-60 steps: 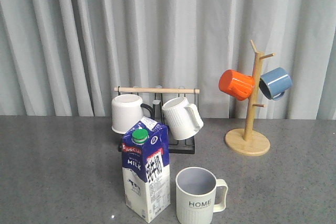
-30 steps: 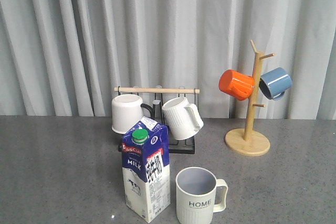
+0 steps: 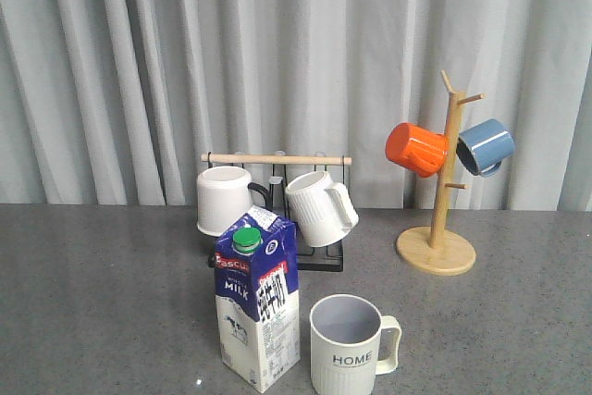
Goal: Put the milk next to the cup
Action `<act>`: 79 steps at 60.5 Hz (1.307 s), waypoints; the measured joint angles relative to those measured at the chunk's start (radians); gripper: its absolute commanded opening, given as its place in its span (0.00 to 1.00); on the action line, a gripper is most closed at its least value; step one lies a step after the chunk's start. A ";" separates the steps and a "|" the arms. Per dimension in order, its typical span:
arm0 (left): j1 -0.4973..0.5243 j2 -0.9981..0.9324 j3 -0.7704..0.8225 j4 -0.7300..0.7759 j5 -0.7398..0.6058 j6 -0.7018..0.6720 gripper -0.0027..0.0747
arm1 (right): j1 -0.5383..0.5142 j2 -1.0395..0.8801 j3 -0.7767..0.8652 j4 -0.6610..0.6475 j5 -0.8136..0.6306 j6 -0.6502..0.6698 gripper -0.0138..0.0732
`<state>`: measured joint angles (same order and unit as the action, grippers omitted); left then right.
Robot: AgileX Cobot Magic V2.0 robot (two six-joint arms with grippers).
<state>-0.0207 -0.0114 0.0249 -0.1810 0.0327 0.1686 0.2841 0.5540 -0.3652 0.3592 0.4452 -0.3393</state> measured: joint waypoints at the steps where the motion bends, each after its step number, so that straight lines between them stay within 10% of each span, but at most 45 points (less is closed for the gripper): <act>1: 0.000 0.000 0.000 0.000 -0.001 0.000 0.03 | 0.000 0.000 0.000 0.000 0.000 0.000 0.15; 79: 0.000 0.000 0.000 0.000 -0.005 0.000 0.03 | 0.000 -0.035 0.002 -0.100 -0.024 0.012 0.15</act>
<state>-0.0207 -0.0114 0.0249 -0.1810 0.0282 0.1689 0.2841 0.5186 -0.3634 0.2588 0.4211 -0.3277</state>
